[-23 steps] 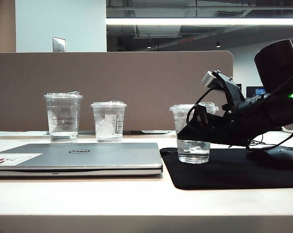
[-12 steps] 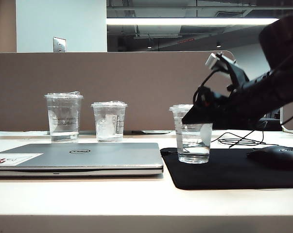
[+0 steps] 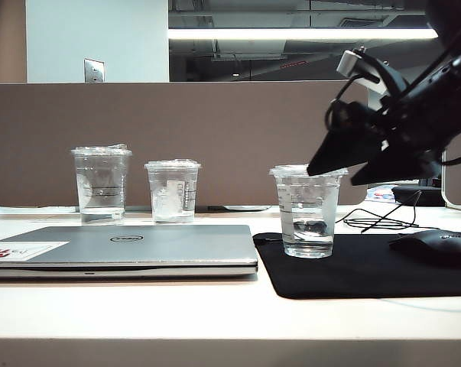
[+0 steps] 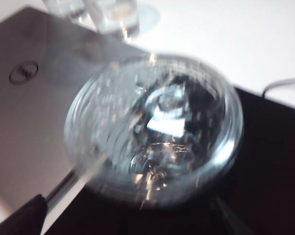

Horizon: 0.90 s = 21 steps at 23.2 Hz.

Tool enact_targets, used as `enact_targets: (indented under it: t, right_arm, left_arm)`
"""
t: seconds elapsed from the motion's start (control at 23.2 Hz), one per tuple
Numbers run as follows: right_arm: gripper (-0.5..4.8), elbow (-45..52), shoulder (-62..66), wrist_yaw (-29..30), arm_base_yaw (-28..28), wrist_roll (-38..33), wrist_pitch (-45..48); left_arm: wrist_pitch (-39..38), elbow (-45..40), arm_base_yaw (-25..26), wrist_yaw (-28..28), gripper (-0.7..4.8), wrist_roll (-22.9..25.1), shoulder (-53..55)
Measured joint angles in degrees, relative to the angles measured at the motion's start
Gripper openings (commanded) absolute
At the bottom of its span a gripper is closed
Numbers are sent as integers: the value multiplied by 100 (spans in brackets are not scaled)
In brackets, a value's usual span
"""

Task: Pick up the coffee cup on the right and place it on the right side of the laptop.

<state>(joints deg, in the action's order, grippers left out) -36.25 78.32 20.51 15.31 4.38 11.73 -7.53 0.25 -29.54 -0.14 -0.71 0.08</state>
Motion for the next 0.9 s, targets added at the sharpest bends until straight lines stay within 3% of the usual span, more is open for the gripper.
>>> enact_targets:
  t: [0.26,0.3,0.34,0.39,0.43,0.6,0.9]
  right_arm:
    - [479,11,-1224,-4,0,4,-1679]
    - [452,13,-1394,-7,0,7,-1847]
    - [398,13,-1569,-4,0,9,-1989]
    - [278,13,-1770,-4,0,11,-2133]
    - [196,11,-2092,-2,-2,9,-2356]
    - [-15,11,-2680,24,-2,11,-2852]
    - [-6,63,-3947,251,0,-90,-3429]
  left_arm:
    - [-4,0,210,15,-5,2,0]
    - [-4,0,319,15,-5,0,0]
    - [-4,0,485,13,-5,0,0]
    - [-4,0,664,13,-5,0,0]
    - [-4,0,981,15,-5,0,0]
    - [-4,0,1626,4,-5,0,0]
    - [2,0,2702,0,-5,0,0]
